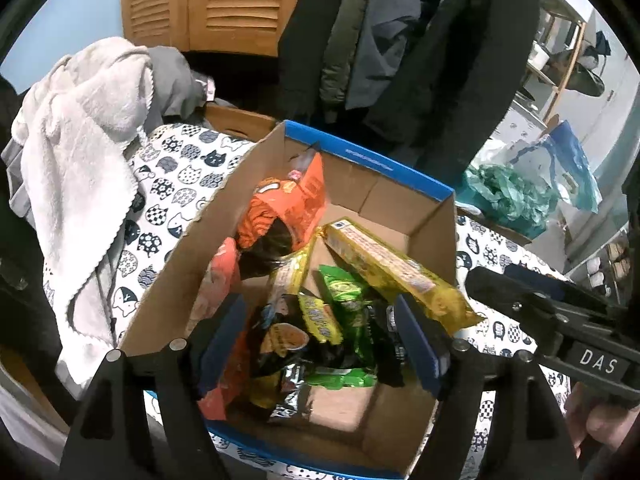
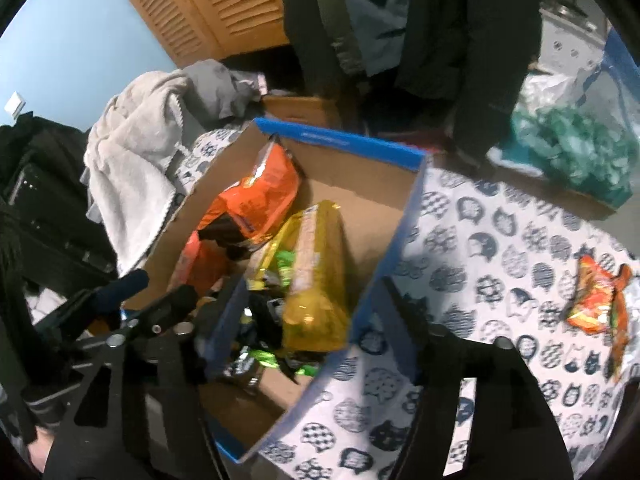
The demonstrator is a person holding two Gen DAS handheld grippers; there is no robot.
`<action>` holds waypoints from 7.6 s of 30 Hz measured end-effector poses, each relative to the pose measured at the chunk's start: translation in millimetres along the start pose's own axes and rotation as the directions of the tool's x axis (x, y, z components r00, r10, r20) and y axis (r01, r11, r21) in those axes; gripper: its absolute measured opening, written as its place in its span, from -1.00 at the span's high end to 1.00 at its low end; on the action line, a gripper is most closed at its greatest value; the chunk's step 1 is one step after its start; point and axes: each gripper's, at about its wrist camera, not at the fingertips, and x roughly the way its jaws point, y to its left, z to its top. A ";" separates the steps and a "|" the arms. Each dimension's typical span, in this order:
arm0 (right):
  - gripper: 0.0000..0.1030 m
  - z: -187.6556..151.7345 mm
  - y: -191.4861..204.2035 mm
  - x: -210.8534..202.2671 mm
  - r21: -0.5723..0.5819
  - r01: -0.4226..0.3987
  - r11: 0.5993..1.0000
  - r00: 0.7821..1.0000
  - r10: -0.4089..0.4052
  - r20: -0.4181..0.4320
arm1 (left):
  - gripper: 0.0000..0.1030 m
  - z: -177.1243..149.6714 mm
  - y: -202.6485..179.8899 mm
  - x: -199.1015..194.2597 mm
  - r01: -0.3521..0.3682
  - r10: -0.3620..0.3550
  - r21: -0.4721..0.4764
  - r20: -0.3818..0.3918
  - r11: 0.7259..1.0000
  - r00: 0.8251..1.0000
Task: Organize snacks
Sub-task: 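Lower the black bag and yellow bar into the box and open both tools, then move both tools over the red-orange stick-snack bag and white-orange bag, then grasp the red-orange stick-snack bag with the left tool while the right tool grasps the white-orange bag, then lift both bags and carry them over the box, then lower both bags into the box and open both tools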
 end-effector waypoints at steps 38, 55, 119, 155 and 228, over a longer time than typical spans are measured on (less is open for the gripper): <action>-0.60 -72.7 -137.0 -96.8 0.057 0.248 0.967 0.967 -0.251 0.054 | -0.59 -39.4 -166.2 2.9 0.144 -0.115 0.340 -0.104 0.929 0.988; -0.60 -121.8 -212.9 -102.3 0.159 0.313 0.936 0.949 -0.314 -0.021 | -0.61 -72.0 -238.5 30.8 0.203 -0.114 0.444 -0.219 0.873 0.969; 0.28 -79.0 -394.5 -1.5 0.044 0.324 0.945 0.899 -0.293 -0.325 | 0.19 -42.3 -356.9 199.9 0.297 -0.128 0.401 -0.398 0.867 0.909; 0.30 -64.9 -235.4 -111.6 0.028 0.279 0.960 0.958 -0.277 -0.068 | 0.19 -23.5 -239.3 14.1 0.253 -0.192 0.445 -0.180 0.859 0.965; 0.30 23.8 27.2 -0.2 -0.181 -0.037 0.983 0.995 0.021 -0.093 | 0.19 -1.7 29.3 -13.2 0.019 -0.020 -0.017 -0.006 1.000 1.000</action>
